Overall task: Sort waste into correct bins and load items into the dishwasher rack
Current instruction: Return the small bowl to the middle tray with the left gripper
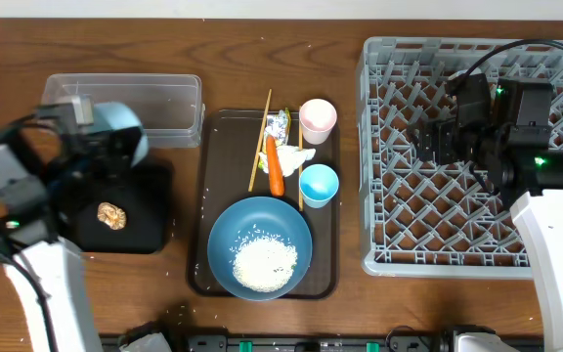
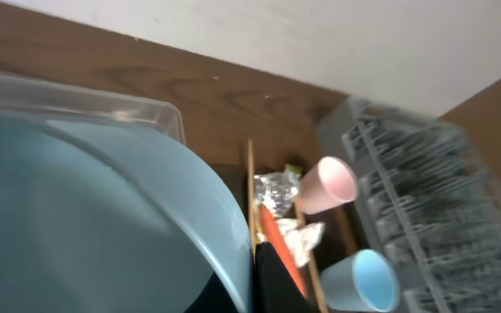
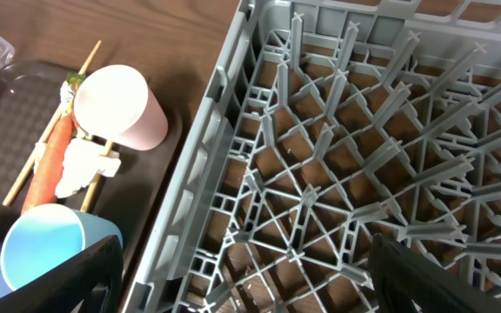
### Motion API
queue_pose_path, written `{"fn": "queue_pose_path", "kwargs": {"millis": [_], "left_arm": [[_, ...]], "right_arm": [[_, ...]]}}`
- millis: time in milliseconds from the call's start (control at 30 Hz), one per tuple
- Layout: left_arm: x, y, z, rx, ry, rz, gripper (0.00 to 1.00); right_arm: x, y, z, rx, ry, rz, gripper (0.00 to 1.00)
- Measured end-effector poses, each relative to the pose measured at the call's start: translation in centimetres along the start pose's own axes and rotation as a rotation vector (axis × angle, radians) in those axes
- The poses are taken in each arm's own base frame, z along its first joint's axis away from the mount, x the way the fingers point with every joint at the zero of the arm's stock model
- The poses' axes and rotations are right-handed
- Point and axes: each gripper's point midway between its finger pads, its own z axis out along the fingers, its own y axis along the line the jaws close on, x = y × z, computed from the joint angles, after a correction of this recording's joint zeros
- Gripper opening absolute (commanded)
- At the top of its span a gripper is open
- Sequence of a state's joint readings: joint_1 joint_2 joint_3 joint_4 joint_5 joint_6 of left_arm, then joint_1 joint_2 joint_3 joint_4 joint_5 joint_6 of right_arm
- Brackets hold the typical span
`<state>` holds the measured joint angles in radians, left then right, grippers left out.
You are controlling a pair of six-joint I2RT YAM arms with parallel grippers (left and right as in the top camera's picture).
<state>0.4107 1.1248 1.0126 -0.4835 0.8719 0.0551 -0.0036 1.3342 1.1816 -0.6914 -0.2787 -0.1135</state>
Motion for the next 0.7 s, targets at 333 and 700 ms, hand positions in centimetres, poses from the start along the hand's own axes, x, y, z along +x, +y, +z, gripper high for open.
{"fn": "queue_pose_path", "kwargs": {"millis": [333,700], "left_arm": [[4.3,-4.7,8.3,-0.210,0.173,0.229,0.06],[8.1,-5.5,16.9,-0.295,0.356,0.333,0.07]], "right_arm": [[0.1,0.0,0.0,-0.003,0.003,0.001,0.83],[1.1,0.4,0.0,-0.019,0.042,0.013,0.83]]}}
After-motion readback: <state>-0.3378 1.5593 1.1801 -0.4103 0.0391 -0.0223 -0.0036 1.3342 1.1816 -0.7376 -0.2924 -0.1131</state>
